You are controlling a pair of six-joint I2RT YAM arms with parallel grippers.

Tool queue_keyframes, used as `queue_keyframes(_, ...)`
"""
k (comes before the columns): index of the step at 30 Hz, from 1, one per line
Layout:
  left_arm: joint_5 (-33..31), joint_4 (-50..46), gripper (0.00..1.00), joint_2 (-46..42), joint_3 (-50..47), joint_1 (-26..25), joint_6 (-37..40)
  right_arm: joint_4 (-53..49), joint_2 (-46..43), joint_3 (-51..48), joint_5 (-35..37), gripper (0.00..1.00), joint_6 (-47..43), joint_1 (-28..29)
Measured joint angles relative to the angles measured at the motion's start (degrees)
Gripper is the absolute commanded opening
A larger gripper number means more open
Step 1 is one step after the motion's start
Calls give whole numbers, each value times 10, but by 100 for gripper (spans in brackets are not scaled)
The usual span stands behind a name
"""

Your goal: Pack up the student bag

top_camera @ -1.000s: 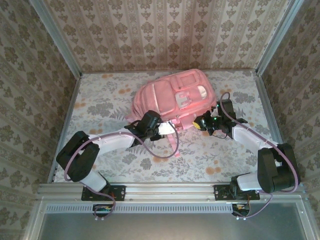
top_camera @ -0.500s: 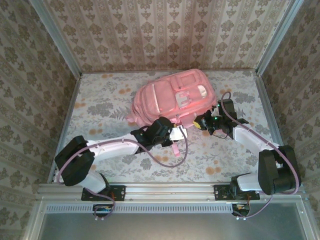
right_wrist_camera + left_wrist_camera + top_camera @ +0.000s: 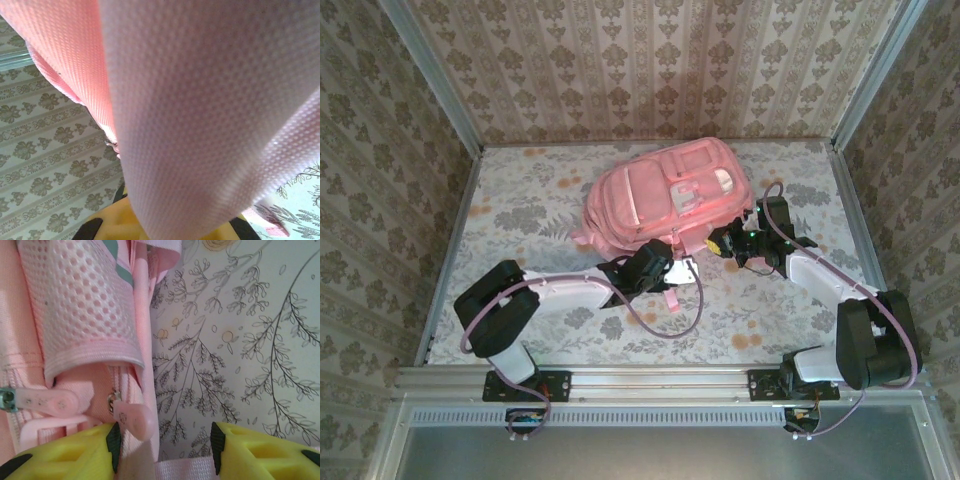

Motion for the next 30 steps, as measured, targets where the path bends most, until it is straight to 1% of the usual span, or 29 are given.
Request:
queue_keyframes(6,-5,16,39,12,17,2,6,18,4,-5,-8,0,6,0)
queue_keyframes(9,-6,18,31,15,21,5,7,24,6,-6,-10,0,7,0)
queue_keyframes(11,-6,17,23,16,24,8,7,24,7,-6,-12,0,7,0)
queue_keyframes(13,-6,17,13,18,27,12,9,24,7,-6,-12,0,7,0)
queue_keyframes(16,-5,17,0,18,29,17,8,24,7,-6,-12,0,6,0)
queue_keyframes(24,8,13,0,14,23,20,4,-4,8,-6,-3,0,-18,-3)
queue_keyframes(30,16,15,0,-19,-6,23,-2,-31,8,-6,3,0,-41,-8)
